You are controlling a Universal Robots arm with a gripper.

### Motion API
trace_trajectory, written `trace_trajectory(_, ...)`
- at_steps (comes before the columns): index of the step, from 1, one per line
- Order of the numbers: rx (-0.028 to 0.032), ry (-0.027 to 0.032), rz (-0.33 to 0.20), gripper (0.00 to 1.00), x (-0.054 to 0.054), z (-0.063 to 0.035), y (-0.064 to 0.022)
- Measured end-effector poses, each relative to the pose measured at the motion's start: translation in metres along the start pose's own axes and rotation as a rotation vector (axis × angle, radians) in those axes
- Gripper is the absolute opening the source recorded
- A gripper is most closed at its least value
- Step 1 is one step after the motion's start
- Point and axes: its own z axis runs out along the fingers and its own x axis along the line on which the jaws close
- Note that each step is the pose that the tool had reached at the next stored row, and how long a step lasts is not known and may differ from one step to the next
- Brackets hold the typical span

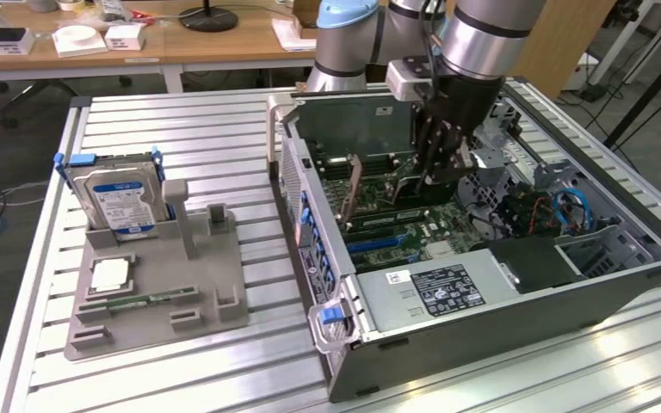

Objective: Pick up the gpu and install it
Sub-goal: 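Insert the gpu into the slot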

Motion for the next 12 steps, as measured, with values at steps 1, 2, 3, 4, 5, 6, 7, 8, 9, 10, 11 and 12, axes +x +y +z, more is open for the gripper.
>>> trace_trajectory(1,-0.0001,0.0009,0.000,0.26,0.000,0.0000,0.0000)
trace_trajectory(2,0.0000,0.0015,0.000,0.26,0.000,0.0000,0.0000)
trace_trajectory(3,0.0000,0.0016,0.000,0.26,0.000,0.0000,0.0000)
trace_trajectory(4,-0.0001,0.0015,0.000,0.26,0.000,0.0001,0.0000)
trace_trajectory(5,0.0000,0.0015,0.000,0.26,0.000,0.0001,0.0000)
trace_trajectory(6,0.0000,0.0015,0.000,0.26,0.000,0.0001,0.0000)
trace_trajectory(7,0.0000,0.0015,0.000,0.26,0.000,0.0001,0.0000)
trace_trajectory(8,-0.0001,0.0015,0.000,0.26,0.000,0.0057,-0.0002)
trace_trajectory(9,0.0000,0.0015,0.000,0.26,0.000,0.0140,-0.0005)
trace_trajectory(10,0.0002,0.0014,0.000,0.26,0.000,0.0218,-0.0001)
trace_trajectory(11,0.0005,0.0015,0.000,0.26,0.000,0.0235,0.0004)
trace_trajectory(12,0.0007,0.0016,0.000,0.26,0.001,0.0253,0.0017)
